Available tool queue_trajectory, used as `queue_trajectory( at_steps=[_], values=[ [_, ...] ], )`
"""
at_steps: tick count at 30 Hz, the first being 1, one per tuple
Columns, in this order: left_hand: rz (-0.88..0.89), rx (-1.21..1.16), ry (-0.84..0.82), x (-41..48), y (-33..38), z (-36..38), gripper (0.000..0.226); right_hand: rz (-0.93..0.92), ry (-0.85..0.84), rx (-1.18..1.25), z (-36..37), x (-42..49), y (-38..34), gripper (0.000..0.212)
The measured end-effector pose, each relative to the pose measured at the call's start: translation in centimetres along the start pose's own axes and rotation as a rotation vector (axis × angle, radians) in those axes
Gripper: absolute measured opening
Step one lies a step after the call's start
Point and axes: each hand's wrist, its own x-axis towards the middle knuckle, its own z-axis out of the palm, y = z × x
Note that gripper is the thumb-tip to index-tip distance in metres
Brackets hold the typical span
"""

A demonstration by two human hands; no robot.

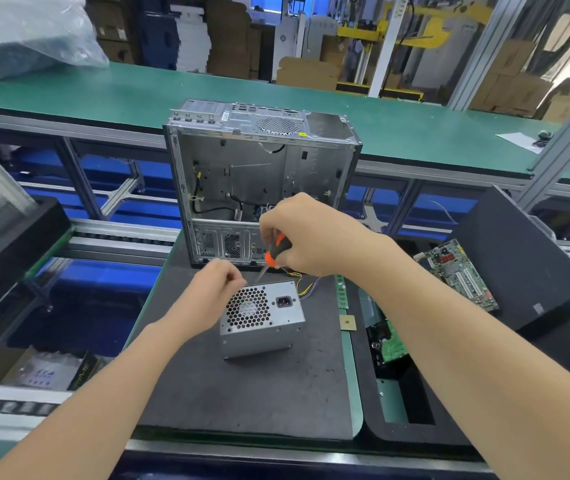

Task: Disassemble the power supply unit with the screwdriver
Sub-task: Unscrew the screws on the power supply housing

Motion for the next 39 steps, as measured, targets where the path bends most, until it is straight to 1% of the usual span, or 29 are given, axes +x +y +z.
queue_trajectory(
  at_steps=[2, 4, 6, 8, 11, 14, 19, 24, 30, 32, 33, 34, 36, 37, 39],
  values=[
    [-0.116, -0.085, 0.112, -0.3, -2.2, -1.2, 0.015, 0.029, 0.024, 0.043, 0.7, 0.6, -0.4, 0.018],
    [-0.220, -0.144, 0.179, -0.8, -4.5, -2.1, 0.015, 0.047, 0.040, 0.022, 1.5, 1.4, -1.0, 0.022],
    [-0.297, -0.152, 0.182, -1.6, -6.6, -2.3, 0.016, 0.060, 0.052, 0.010, 2.5, 2.5, -1.8, 0.024],
    [-0.343, -0.137, 0.153, -2.5, -8.4, -2.0, 0.015, 0.074, 0.062, 0.056, 3.5, 3.6, -2.6, 0.024],
    [-0.369, -0.121, 0.114, -3.8, -10.4, -0.6, 0.013, 0.096, 0.084, 0.109, 4.9, 5.0, -3.6, 0.021],
    [-0.392, -0.127, 0.094, -4.8, -11.9, 0.9, 0.018, 0.113, 0.097, 0.139, 6.1, 6.0, -4.1, 0.016],
    [-0.448, -0.153, 0.111, -4.9, -13.6, 2.0, 0.021, 0.112, 0.103, 0.174, 7.5, 6.9, -3.9, 0.015],
    [-0.456, -0.152, 0.114, -4.3, -14.4, 2.4, 0.020, 0.112, 0.098, 0.202, 8.0, 7.1, -3.0, 0.016],
    [-0.471, -0.158, 0.023, -3.9, -14.3, 1.8, 0.024, 0.150, 0.108, 0.228, 7.0, 6.9, -2.1, 0.014],
    [-0.435, -0.102, 0.044, -3.5, -13.6, 1.4, 0.018, 0.167, 0.109, 0.230, 6.5, 6.6, -1.7, 0.013],
    [-0.390, -0.083, 0.096, -3.1, -13.0, 1.1, 0.015, 0.173, 0.109, 0.217, 6.2, 6.5, -1.5, 0.014],
    [-0.331, -0.091, 0.166, -2.5, -12.0, 0.9, 0.015, 0.180, 0.109, 0.205, 5.9, 6.3, -1.3, 0.014],
    [-0.195, -0.192, 0.277, -1.3, -8.9, 0.2, 0.023, 0.199, 0.108, 0.198, 5.0, 5.8, -1.0, 0.013],
    [-0.121, -0.263, 0.285, -0.6, -7.2, -0.1, 0.026, 0.207, 0.108, 0.194, 4.6, 5.5, -0.8, 0.013],
    [0.039, -0.393, 0.200, 0.6, -4.0, -0.5, 0.030, 0.213, 0.116, 0.156, 3.7, 4.7, -0.5, 0.011]
  ],
)
